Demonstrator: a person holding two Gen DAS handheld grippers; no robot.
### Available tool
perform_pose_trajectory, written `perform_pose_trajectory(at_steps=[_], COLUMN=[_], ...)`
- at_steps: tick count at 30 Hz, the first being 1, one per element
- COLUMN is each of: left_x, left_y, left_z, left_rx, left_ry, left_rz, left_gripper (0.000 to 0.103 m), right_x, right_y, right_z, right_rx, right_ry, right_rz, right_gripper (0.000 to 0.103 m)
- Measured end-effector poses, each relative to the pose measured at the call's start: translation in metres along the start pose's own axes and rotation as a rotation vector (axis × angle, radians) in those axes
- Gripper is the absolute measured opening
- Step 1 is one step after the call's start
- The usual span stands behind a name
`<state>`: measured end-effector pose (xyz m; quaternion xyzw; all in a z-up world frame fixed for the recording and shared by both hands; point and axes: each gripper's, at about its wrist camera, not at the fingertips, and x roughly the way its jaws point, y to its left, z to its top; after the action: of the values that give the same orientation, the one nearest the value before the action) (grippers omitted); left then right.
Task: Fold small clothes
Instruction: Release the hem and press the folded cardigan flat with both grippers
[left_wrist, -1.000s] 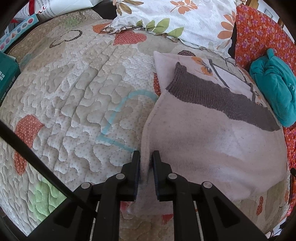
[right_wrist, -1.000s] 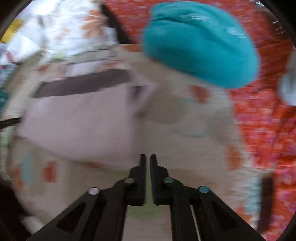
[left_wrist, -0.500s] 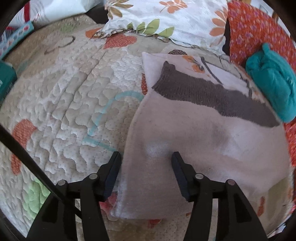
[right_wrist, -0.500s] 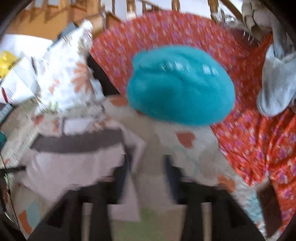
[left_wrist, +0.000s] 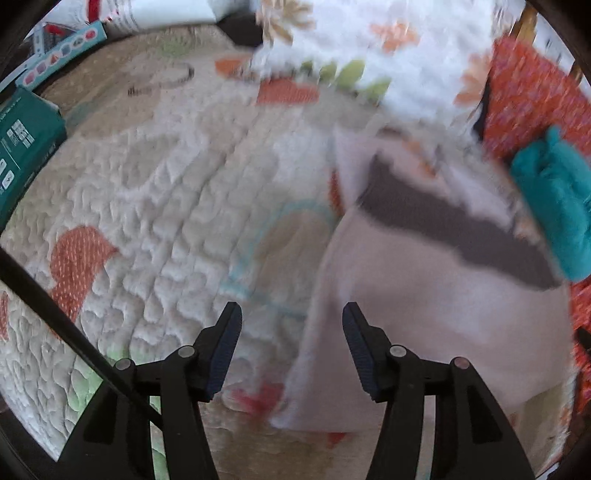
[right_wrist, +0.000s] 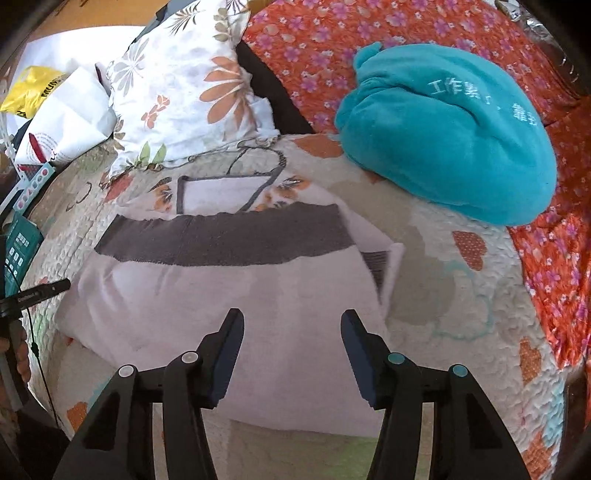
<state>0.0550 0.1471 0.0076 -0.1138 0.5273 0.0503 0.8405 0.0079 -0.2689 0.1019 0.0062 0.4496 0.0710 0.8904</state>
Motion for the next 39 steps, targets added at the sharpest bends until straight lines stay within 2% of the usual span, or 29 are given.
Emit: perform_pose_trajectory(at_steps=[1, 3, 9, 10, 12, 13, 17, 19, 21, 22, 25, 27, 28, 29, 30, 33, 35, 36, 39], left_x=[0.006, 0.0, -0.027, -0.029, -0.029, -0.027, -0.026, -0.026, -0.029, -0.031, -0.034, -0.035, -0.035, -0.034, -0.034, -0.032, -0.03, -0.03, -0.026], left_y=[-0.001, -0.005, -0.014, -0.015, -0.015, -0.014, -0.013, -0.013, -0.015, -0.017, -0.024, -0.029, -0.032, -0.034, -0.037, -0.045, -0.053, -0.056, -0.066], left_z=[-0.002, -0.002, -0.003, -0.003, -0.002, -0.001, 0.0, 0.001, 0.001, 0.001, 0.0, -0.001, -0.002, -0.003, -0.004, -0.008, -0.01, -0.01, -0.009], left_rx=[0.017, 0.035, 0.035, 0.034, 0.028, 0.022, -0.004, -0.011, -0.01, -0.006, 0.013, 0.026, 0.034, 0.04, 0.047, 0.063, 0.076, 0.078, 0.077], left_ry=[0.017, -0.009, -0.076, -0.084, -0.084, -0.078, -0.069, -0.065, -0.07, -0.073, -0.076, -0.079, -0.079, -0.078, -0.075, -0.065, -0.061, -0.058, -0.049], left_rz=[0.019, 0.04, -0.005, -0.006, -0.006, -0.006, -0.008, -0.021, -0.031, -0.034, -0.051, -0.054, -0.054, -0.055, -0.057, -0.066, -0.072, -0.076, -0.095], left_gripper=[0.056, 0.056, 0.057, 0.058, 0.058, 0.058, 0.058, 0.058, 0.058, 0.058, 0.058, 0.059, 0.059, 0.059, 0.059, 0.059, 0.059, 0.059, 0.059], right_x=[0.003, 0.007, 0.016, 0.022, 0.03, 0.035, 0.055, 0.067, 0.079, 0.087, 0.09, 0.075, 0.066, 0.057, 0.051, 0.029, 0.017, 0.014, 0.023], right_y=[0.002, 0.006, 0.023, 0.032, 0.049, 0.059, 0.094, 0.103, 0.106, 0.101, 0.078, 0.059, 0.049, 0.036, 0.022, -0.031, -0.066, -0.081, -0.113], right_z=[0.001, 0.003, 0.006, 0.006, 0.005, 0.005, 0.005, 0.005, 0.004, 0.003, 0.005, 0.012, 0.014, 0.016, 0.017, 0.021, 0.022, 0.021, -0.002], right_rx=[0.003, 0.007, 0.02, 0.021, 0.013, 0.01, 0.039, 0.054, 0.057, 0.058, 0.12, 0.129, 0.119, 0.125, 0.148, 0.27, 0.34, 0.369, 0.479], right_ry=[0.006, 0.012, 0.019, 0.034, 0.052, 0.067, 0.125, 0.152, 0.174, 0.191, 0.21, 0.159, 0.119, 0.087, 0.072, 0.03, 0.009, 0.006, 0.028], right_rz=[0.004, 0.01, 0.066, 0.095, 0.146, 0.188, 0.394, 0.448, 0.417, 0.363, 0.359, 0.241, 0.162, 0.116, 0.095, 0.088, 0.081, 0.082, 0.14], right_gripper=[0.059, 0.059, 0.059, 0.059, 0.047, 0.039, 0.038, 0.038, 0.038, 0.038, 0.022, 0.028, 0.037, 0.043, 0.043, 0.046, 0.057, 0.059, 0.062])
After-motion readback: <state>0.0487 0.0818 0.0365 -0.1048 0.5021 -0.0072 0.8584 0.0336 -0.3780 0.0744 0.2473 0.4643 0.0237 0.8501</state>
